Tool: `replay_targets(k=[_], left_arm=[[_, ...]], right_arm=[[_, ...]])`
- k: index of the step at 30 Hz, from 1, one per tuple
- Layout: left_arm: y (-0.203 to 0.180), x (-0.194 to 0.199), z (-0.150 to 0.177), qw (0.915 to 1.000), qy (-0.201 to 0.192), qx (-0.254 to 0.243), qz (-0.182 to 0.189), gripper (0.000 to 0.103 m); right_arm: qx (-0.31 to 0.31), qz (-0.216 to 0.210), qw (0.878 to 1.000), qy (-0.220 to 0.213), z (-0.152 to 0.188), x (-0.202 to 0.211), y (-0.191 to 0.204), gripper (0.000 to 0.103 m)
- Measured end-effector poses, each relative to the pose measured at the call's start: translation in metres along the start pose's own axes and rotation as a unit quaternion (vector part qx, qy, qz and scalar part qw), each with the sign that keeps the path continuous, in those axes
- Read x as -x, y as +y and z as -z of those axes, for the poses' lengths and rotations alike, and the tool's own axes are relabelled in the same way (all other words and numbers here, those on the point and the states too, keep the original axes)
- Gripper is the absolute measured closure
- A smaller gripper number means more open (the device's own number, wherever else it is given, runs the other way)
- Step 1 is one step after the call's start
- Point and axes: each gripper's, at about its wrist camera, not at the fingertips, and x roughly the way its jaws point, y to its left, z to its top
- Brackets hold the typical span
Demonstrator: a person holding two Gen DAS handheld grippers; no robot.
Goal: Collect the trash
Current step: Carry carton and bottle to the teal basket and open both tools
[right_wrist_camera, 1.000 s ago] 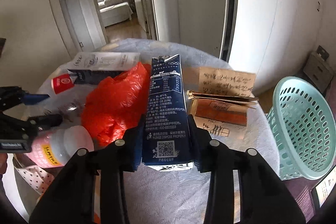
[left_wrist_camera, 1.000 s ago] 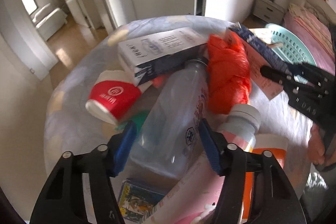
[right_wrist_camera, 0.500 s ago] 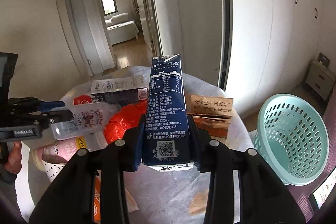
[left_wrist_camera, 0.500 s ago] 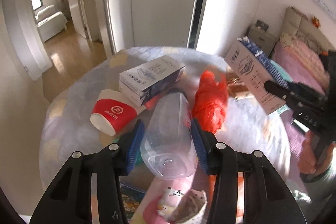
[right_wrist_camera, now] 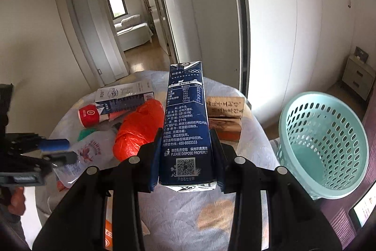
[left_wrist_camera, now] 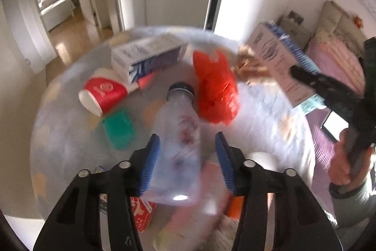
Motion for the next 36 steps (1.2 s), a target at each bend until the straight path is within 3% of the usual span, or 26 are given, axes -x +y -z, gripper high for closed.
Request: replay_targets(k=[10,15,24,32,36], left_arm=[[0.013,-0.047,0.002,0.9986,0.045,0.018,-0.020,0.043],[0.013,-0.060,0.004,0.9982,0.049,0.019,-0.028,0.048],[-0.006,-0.007,-0.010,0.9981,-0.052,0.028,-0.016,0.049],[-0.067,0.028,-0.047,0.9918,-0.127,0.011,0.014,0.049],[-0.110,0.032,-0.067,0.9865,-0.153,0.014,0.056,0.049]], right_arm=[[-0.011,-0.002,1.000,0.008,0.004,-0.002,-0.012,0.068],[-0.015,-0.001,1.000,0.012,0.006,-0.004,-0.013,0.068],[-0.013,0.005,1.000,-0.027,-0.003,0.019,-0.024,0.068],[-0.050,0.031,0.996,-0.070,-0.020,0.053,-0.068,0.068],[-0.079,0.062,0.992,-0.081,-0.022,0.065,-0.104,0.068]])
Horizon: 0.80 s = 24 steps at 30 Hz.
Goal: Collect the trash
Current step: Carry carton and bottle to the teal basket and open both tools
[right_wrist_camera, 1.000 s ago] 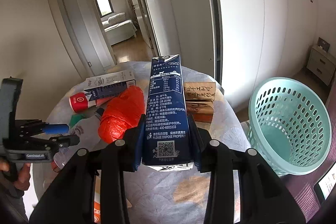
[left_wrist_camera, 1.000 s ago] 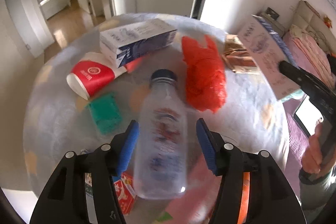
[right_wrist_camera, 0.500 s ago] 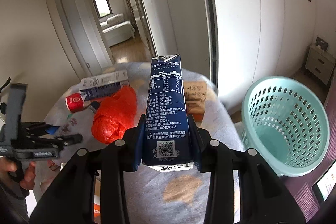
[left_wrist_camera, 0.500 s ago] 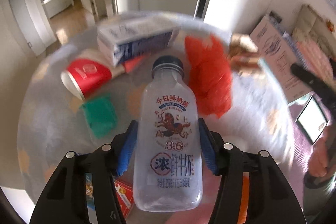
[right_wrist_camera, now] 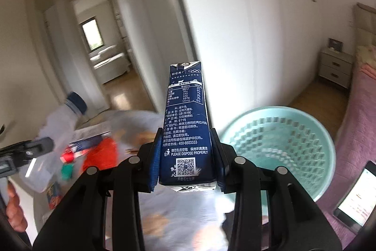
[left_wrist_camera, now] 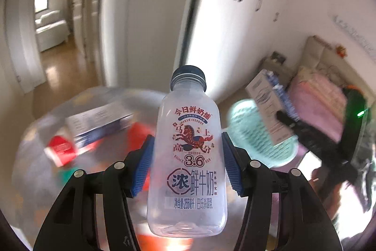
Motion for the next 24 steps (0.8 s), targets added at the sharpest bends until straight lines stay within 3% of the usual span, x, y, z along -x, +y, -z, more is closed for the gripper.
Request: replay_targets(k=[6,13,18,24], left_arm=[[-0.062,-0.045,-0.015,0.9990,0.013,-0.002,0.043,0.049],[-0.121,-0.121,-0.014,0.9954,0.044,-0.008,0.085,0.049],[-0.146,-0.179,-0.004,0.9922,0.075,-0.002,0.100,0.049],[-0.165,-0.217,0.010,0.9889,0.100,-0.004,0.110,0.048]], right_arm=[[-0.051,0.058,0.997,0.018,-0.001,-0.007,-0.066,0.068],[-0.118,0.103,0.982,0.102,0.017,-0.031,-0.139,0.068],[-0.126,0.113,0.975,0.145,0.036,-0.043,-0.160,0.068],[-0.121,0.110,0.976,0.145,0.038,-0.045,-0.158,0.068]])
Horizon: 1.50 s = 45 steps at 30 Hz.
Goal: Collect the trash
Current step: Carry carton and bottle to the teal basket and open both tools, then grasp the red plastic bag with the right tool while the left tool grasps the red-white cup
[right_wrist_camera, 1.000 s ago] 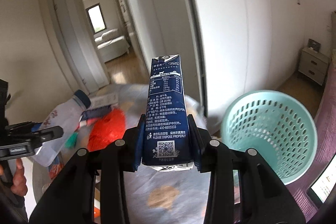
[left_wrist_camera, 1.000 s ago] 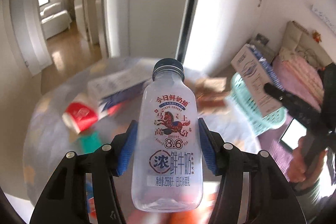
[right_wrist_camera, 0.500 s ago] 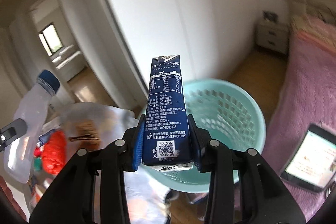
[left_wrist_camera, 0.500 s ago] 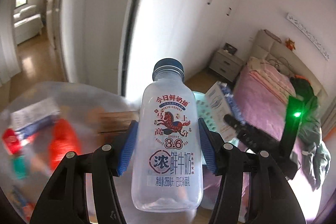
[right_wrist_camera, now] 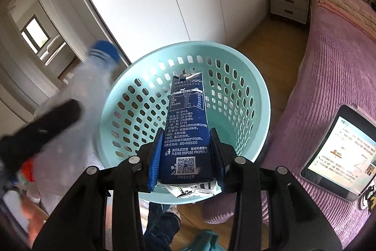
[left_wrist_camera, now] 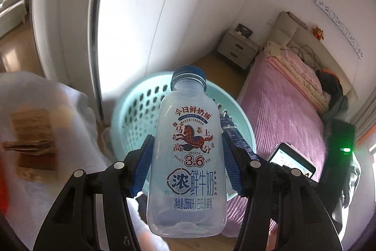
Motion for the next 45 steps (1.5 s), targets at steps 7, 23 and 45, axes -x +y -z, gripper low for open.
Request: replay_targets(k=[7,23,45], left_arm=[[0.011,-0.014,0.004,0.9994,0.014,0.026,0.017,0.038],[0.016,0.113,0.026,0.9957,-0.091,0.007,0.010,0.038],[0.226,0.328,0.107,0.9484,-0.183,0.133,-0.222,0.030]], right_arm=[[-0.013,-0.009,1.000,0.000,-0.003,0.002,-0.007,0.044],[0.055,-0.050,0.993,-0.088,0.007,0.055,0.039,0.044],[0.270,-0.167,0.946,-0.065,0.075,0.044,0.277,0.044]])
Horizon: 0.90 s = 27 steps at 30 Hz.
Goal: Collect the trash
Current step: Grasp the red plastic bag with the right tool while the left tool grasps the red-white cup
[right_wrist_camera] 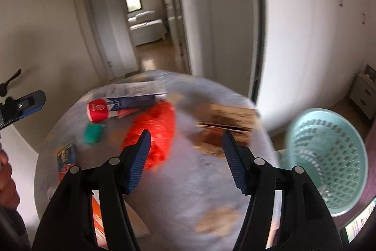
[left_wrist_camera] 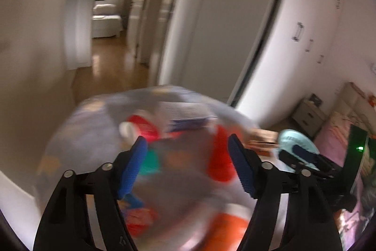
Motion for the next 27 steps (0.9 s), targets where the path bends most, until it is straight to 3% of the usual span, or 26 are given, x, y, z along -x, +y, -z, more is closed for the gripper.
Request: replay_targets(k=[2,6,14,16,22,25,27], left_arm=[[0.023,-0.013,-0.007,0.9999,0.014,-0.005,0.007,0.022],[0.048,-0.048,-0.012,0.9985,0.052,-0.014,0.013,0.022],[0.073,-0.123,-0.023,0.9929,0.117,-0.012,0.017,0.022],[0.077,-0.138,-0.023,0.9906,0.136,-0.013,0.001,0.022],[0.087,-0.156,-0.016,0.9857,0.166,0.014,0.026,0.030],[0.083,-0.157,-0.014,0.9854,0.169,0.007,0.024,0.041],[0.079,-0.155,-0.013,0.9859,0.167,-0.003,0.017,0.042]], right_arm=[[0.004,-0.006,1.000,0.013,-0.003,-0.017,0.011,0.044],[-0.003,-0.016,0.999,0.035,-0.004,-0.046,0.023,0.043],[-0.005,-0.016,0.998,0.053,-0.004,-0.082,0.034,0.032],[-0.003,-0.016,0.998,0.056,-0.004,-0.088,0.036,0.030],[-0.008,-0.015,0.998,0.062,-0.003,-0.102,0.037,0.026],[-0.009,-0.014,0.998,0.066,-0.002,-0.106,0.037,0.023],[-0.008,-0.010,0.998,0.066,-0.001,-0.107,0.037,0.022]])
